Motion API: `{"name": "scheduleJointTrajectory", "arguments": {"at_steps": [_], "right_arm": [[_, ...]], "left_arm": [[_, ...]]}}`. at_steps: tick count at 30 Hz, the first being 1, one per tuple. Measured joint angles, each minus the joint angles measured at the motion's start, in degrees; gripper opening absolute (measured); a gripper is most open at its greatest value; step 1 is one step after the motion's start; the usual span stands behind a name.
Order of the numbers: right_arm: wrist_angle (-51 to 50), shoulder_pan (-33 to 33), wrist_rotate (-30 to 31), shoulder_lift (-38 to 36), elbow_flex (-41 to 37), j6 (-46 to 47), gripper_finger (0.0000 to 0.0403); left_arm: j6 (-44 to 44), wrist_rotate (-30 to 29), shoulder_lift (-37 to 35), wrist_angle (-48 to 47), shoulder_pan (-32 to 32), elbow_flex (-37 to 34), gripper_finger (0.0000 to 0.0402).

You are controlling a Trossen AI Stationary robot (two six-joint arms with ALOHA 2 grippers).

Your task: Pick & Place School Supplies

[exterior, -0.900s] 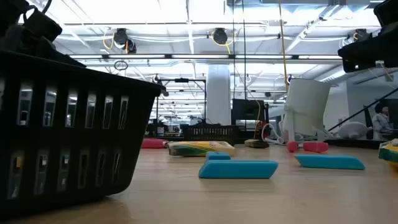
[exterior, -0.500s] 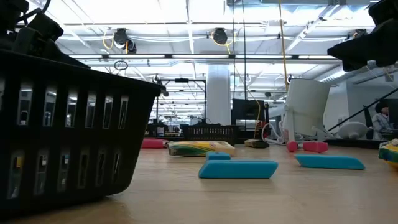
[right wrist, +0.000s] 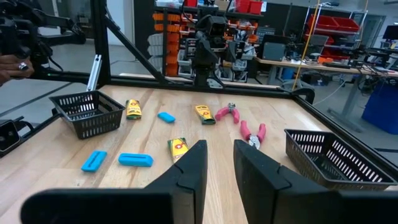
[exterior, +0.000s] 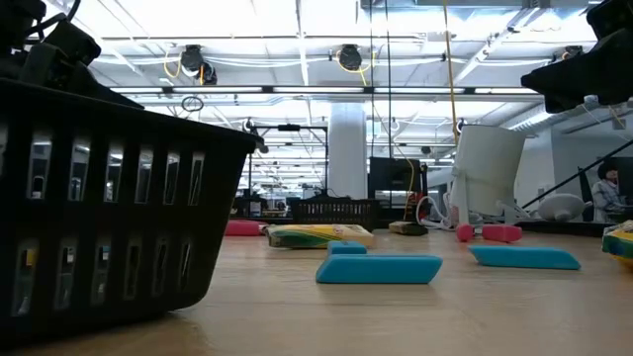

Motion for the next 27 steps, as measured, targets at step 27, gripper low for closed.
{"name": "scheduleJointTrajectory", "arguments": {"at_steps": [27], "right_arm": [[15.9, -3.3, 0.9, 14.5, -3.8, 0.6, 0.007]], "left_arm": [[0.1, 0.2, 0.0, 0.0, 0.0, 0.0, 0.025]]}}
